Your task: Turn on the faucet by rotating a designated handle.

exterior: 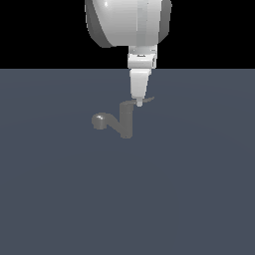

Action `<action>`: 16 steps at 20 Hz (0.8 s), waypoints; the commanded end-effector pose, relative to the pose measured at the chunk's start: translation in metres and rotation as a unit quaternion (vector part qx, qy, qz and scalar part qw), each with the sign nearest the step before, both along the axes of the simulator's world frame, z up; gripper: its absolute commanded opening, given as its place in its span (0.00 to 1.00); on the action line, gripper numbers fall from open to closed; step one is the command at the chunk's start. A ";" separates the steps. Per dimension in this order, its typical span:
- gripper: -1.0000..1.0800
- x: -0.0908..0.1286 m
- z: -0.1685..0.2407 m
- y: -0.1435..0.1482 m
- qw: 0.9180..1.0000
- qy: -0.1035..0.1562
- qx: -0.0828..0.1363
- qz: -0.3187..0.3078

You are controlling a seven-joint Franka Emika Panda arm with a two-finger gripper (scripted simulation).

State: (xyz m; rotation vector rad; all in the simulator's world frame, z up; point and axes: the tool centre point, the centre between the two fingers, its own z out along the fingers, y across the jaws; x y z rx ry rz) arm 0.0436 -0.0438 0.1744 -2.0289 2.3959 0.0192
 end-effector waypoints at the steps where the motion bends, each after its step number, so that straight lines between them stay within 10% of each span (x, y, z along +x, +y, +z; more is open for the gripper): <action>1: 0.00 0.010 0.000 -0.008 1.000 -0.003 -0.001 -0.003; 16: 0.00 0.047 -0.001 -0.040 1.000 -0.003 -0.004 -0.015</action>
